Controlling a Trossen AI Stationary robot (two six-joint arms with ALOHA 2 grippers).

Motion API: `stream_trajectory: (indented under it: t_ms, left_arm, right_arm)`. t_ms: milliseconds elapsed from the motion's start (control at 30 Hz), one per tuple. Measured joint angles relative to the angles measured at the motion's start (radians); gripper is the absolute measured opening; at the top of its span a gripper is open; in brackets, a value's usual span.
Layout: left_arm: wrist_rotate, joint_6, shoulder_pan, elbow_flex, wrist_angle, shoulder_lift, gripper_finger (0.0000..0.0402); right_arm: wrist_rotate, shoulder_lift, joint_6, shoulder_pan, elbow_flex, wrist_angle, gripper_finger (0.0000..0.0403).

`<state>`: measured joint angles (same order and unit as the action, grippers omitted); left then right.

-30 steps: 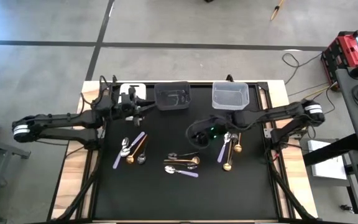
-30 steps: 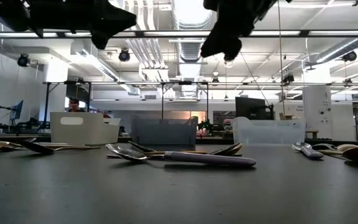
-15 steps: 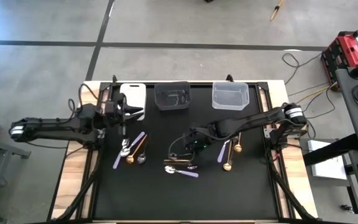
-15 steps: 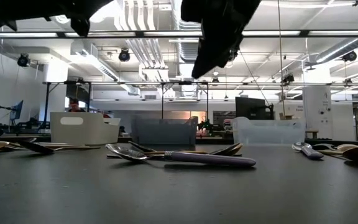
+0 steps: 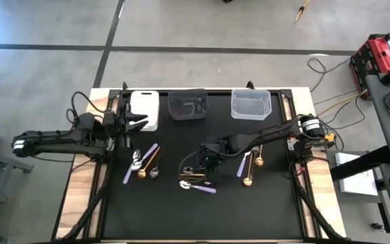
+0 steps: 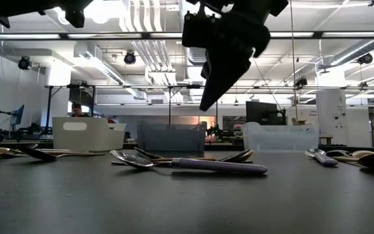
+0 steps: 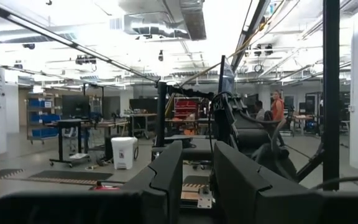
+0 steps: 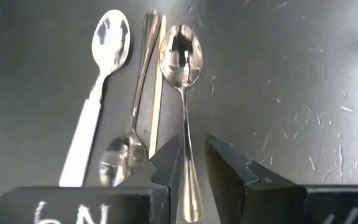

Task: Sort silverware by color (type)
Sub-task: Put the black spoon into the transparent bin

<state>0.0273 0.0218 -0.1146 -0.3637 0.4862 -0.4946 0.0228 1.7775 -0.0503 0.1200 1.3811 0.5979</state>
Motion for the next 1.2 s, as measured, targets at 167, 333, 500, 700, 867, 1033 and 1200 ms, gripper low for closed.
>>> stream_trajectory:
  t_ms: [167,333,500,700,867,1033,1200]
  left_arm:
    - [0.0,0.029,0.0,-0.001,0.001,-0.002,0.0075]
    - [0.0,0.03,0.0,-0.002,0.019,-0.002,0.0075]
    - [0.0,0.051,0.0,-0.002,0.031,-0.002,0.0075]
    - [0.0,0.095,0.0,-0.002,0.069,-0.002,0.0075]
    - [0.0,0.161,0.0,-0.002,0.095,-0.002,0.0075]
    - [0.016,0.207,-0.001,-0.002,0.118,-0.008,0.0075]
    - [0.017,0.244,-0.001,-0.002,0.158,-0.017,0.0075]
  right_arm:
    - [0.0,0.025,0.028,0.0,0.0,-0.005,0.0063]
    - [0.001,0.041,0.025,0.0,0.0,-0.005,0.0063]
    - [-0.024,0.041,0.023,0.0,0.0,-0.006,0.0063]
    - [-0.132,0.041,0.006,0.0,0.0,-0.008,0.0063]
    - [-0.175,0.041,-0.02,0.0,0.0,-0.021,0.007]
    - [-0.208,0.041,-0.062,0.0,0.0,-0.051,0.0109]
    - [-0.234,0.041,-0.062,0.0,0.0,-0.057,0.0157]
